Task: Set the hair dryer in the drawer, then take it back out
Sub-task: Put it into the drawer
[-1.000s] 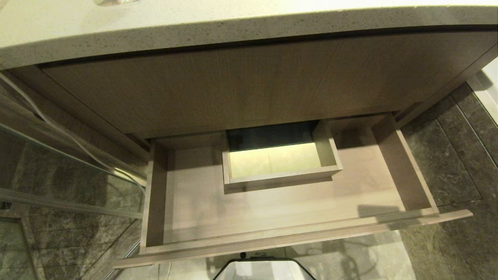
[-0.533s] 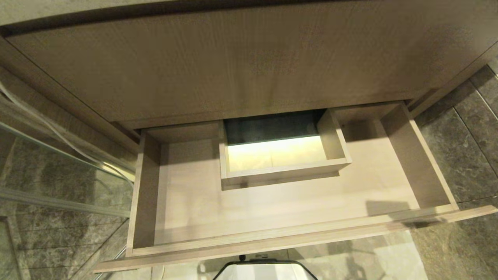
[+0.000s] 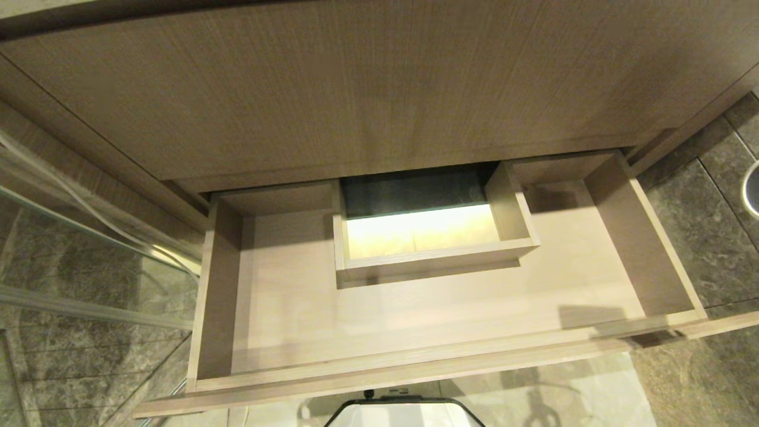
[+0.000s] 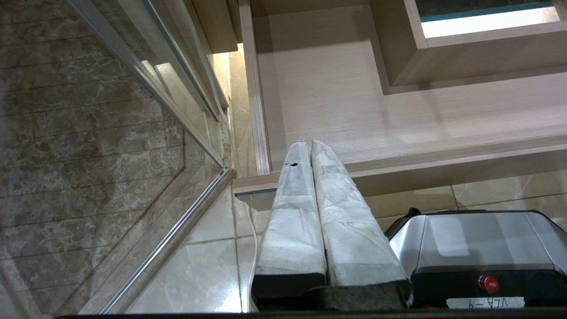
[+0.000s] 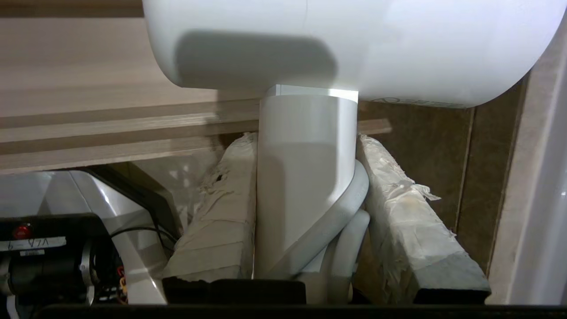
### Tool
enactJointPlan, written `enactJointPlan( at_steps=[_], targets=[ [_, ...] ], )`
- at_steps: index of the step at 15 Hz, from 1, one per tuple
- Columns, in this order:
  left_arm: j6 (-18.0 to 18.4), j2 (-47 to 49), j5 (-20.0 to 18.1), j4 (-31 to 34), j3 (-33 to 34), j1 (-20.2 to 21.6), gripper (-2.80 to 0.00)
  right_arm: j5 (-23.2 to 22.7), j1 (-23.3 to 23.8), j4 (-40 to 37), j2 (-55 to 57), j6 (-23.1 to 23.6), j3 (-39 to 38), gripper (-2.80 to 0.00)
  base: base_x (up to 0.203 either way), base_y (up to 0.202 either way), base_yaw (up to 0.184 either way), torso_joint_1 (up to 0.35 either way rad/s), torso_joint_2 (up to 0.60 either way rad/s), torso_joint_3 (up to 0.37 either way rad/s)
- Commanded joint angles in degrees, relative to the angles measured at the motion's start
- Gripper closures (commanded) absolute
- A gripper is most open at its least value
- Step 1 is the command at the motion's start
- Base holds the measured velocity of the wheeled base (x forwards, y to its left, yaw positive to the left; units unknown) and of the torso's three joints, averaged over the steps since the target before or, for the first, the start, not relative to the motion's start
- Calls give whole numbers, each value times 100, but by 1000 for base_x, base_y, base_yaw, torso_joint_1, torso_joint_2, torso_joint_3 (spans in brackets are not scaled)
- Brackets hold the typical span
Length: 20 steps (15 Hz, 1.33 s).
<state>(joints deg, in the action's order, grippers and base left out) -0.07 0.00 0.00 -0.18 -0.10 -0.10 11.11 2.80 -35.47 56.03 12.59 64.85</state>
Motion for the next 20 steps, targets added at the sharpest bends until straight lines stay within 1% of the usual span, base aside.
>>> enactJointPlan(
  at_steps=[1, 3, 5, 7, 9, 13, 18, 20],
  targets=[
    [-1, 0, 0, -8, 1, 1, 0, 9, -66, -12, 479, -32, -209, 0, 0, 0, 0, 0, 0, 0],
    [-1, 0, 0, 1, 1, 1, 0, -29, -84, 165, 1092, -179, -426, 0, 0, 0, 0, 0, 0, 0],
    [-1, 6, 0, 1, 1, 1, 0, -209, -96, 718, 1838, -447, -507, 0, 0, 0, 0, 0, 0, 0],
    [-1, 0, 0, 1, 1, 1, 0, -342, -100, 1621, 2856, -642, -508, 0, 0, 0, 0, 0, 0, 0],
    [-1, 0, 0, -8, 1, 1, 0, -416, -102, 2583, 3764, -735, -457, 0, 0, 0, 0, 3, 5, 32],
    [-1, 9, 0, 1, 1, 1, 0, -470, -100, 4343, 5211, -792, 51, 0, 0, 0, 0, 0, 0, 0],
    [-1, 4, 0, 1, 1, 1, 0, -478, -20, 5269, 6246, -726, 785, 0, 0, 0, 0, 0, 0, 0],
    [-1, 1, 0, 1, 1, 1, 0, -450, 68, 5366, 6585, -623, 1132, 0, 0, 0, 0, 0, 0, 0]
  ],
)
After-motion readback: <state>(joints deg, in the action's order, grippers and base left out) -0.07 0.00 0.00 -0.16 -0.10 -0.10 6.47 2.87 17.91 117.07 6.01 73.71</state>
